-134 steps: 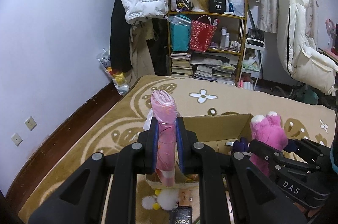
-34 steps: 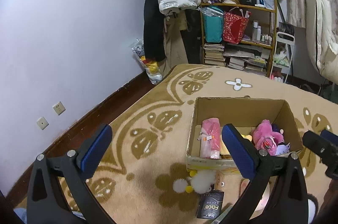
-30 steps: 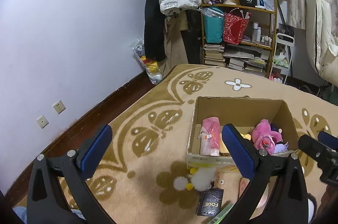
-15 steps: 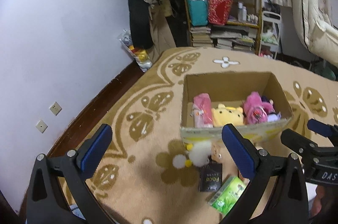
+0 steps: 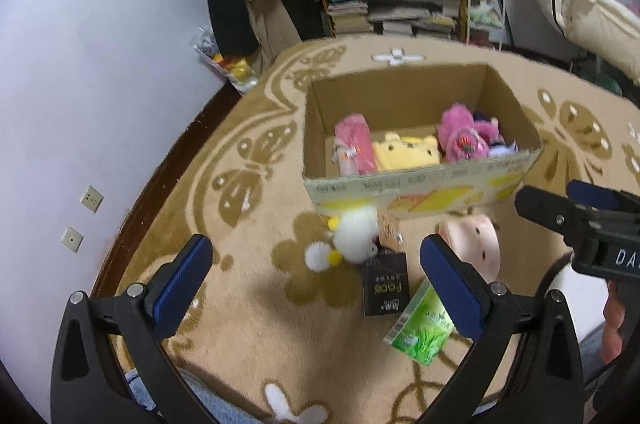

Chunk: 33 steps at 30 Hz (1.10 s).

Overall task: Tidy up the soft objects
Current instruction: 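Move both tools back toward the remaining items beside the box, then grasp the pink swirl roll with the right tool while the left tool grasps the green tissue pack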

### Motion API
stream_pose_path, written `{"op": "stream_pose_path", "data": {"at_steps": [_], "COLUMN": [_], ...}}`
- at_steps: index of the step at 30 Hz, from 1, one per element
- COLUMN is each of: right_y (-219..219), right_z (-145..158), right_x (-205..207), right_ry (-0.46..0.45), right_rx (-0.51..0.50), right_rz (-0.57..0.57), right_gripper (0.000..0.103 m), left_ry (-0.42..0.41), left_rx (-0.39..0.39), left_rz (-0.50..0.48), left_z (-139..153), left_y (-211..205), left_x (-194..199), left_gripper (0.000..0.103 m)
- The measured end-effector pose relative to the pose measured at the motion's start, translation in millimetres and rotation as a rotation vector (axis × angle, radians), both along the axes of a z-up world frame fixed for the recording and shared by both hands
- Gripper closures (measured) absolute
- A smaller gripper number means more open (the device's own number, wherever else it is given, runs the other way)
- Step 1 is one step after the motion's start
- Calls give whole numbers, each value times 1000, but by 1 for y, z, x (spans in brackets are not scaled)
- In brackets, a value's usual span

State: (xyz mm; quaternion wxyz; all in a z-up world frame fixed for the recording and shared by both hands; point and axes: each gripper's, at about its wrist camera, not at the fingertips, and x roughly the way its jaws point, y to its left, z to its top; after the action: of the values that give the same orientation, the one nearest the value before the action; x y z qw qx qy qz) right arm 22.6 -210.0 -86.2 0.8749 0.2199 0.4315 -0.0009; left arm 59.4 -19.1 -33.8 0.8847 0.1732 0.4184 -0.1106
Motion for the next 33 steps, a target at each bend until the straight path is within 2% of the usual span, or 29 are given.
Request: {"op": "stream_pose_path", "data": {"at_steps": [6,14,23,30,33], "right_y": [-1,-4,10,16,19], "right_z": [-20,-41,-64,-76,-83], "right_x": [8,19,36,42,44], "right_ry": [69,138,251,289,307], "right_rx": [60,107,75,79,69], "right_rz": [14,8,90,126,131], "right_gripper": [0,0,15,16,16], "left_ry": [93,178,276,351,371], "left_rx": [-33,-18,44,31,60], "left_rz": [-25,-57,-121,-151,-174], "left_z": [-19,-41,-73,-91,-99], "left_y": [-9,-19,-36,-43,-48], "left_x": [5,12,17,17,12], "left_gripper": [0,1,1,1,1]}}
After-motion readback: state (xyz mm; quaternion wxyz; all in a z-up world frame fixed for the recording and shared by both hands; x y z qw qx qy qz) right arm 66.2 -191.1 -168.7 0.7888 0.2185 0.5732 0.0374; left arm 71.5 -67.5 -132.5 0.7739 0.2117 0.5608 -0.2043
